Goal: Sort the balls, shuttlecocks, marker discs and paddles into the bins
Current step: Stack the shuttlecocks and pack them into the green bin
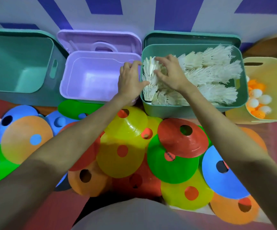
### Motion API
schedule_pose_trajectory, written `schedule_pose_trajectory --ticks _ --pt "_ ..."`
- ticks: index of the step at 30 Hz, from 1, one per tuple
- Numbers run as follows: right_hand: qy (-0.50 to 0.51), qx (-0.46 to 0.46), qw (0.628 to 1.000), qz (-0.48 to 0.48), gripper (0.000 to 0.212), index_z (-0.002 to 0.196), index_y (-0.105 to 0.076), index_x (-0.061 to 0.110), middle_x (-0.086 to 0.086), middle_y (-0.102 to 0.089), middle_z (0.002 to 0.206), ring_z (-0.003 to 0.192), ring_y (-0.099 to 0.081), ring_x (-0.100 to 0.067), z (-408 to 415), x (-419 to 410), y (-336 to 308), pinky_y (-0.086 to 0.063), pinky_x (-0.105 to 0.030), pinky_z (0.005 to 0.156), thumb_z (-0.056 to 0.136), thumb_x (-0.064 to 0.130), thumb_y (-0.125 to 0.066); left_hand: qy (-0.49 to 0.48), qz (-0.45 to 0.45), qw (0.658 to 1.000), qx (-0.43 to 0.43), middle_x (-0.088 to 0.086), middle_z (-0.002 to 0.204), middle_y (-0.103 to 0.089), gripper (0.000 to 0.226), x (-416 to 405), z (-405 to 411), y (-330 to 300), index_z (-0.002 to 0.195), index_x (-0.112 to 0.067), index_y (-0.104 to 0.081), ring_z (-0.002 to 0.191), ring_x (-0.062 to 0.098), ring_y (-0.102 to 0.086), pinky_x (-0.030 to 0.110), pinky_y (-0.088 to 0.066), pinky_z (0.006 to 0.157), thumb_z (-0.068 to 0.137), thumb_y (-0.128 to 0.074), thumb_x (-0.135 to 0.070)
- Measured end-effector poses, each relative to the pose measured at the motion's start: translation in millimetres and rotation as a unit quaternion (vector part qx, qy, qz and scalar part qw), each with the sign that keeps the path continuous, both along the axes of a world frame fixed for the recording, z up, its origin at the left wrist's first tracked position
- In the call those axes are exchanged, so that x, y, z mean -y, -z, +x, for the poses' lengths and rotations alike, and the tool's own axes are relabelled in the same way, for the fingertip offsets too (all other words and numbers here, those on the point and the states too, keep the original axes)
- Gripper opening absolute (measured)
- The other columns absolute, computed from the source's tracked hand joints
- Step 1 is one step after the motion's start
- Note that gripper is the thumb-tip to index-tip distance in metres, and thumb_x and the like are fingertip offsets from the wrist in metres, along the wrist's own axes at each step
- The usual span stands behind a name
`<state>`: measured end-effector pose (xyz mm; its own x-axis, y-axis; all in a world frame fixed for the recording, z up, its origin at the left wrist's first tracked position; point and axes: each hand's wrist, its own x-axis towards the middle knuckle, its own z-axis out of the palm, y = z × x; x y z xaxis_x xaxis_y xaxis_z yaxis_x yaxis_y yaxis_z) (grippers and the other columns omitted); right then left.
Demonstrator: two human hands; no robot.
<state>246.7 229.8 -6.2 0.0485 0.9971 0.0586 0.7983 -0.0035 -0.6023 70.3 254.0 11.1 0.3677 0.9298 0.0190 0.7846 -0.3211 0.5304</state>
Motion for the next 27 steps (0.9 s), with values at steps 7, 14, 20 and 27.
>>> schedule_pose_trajectory --ticks 7,14,20,27 --pt "0.021 0.075 0.997 0.001 0.045 0.139 -0.046 0.010 -0.019 -0.051 0.121 0.113 -0.045 -0.033 -8 11 -6 -0.033 -0.039 0.100 0.098 0.029 -0.046 -0.002 0.020 0.999 0.036 0.014 0.116 -0.055 0.057 9 -6 3 0.127 -0.008 -0.052 0.110 0.030 -0.050 0.035 -0.040 0.092 0.081 -0.074 -0.033" --pt "0.006 -0.040 0.989 0.144 0.030 0.122 -0.055 0.002 -0.015 -0.052 0.113 0.106 -0.050 -0.028 -54 105 -30 -0.039 -0.034 0.095 0.096 0.015 -0.050 0.003 0.119 0.976 0.185 0.007 0.097 -0.060 0.023 68 -50 2 0.107 -0.005 -0.060 0.086 0.020 -0.058 0.033 -0.047 0.078 0.090 -0.059 -0.020" --pt "0.007 -0.060 0.995 0.082 0.028 0.120 -0.056 0.004 -0.012 -0.052 0.112 0.107 -0.050 -0.023 -75 179 -10 -0.040 -0.030 0.096 0.093 0.010 -0.054 0.109 0.026 0.994 0.009 0.008 0.107 -0.059 0.042 103 -110 49 0.111 -0.009 -0.060 0.099 0.027 -0.057 0.042 -0.046 0.086 0.076 -0.070 -0.028" --pt "0.121 0.089 0.988 -0.030 0.051 0.122 -0.054 0.006 -0.020 -0.048 0.121 0.110 -0.043 -0.036 -73 230 39 -0.038 -0.044 0.097 0.077 0.021 -0.071 0.184 -0.026 0.961 -0.204 0.015 0.140 -0.041 0.104 112 -115 65 0.148 -0.011 -0.028 0.133 0.032 -0.035 0.041 -0.024 0.111 0.064 -0.086 -0.032"
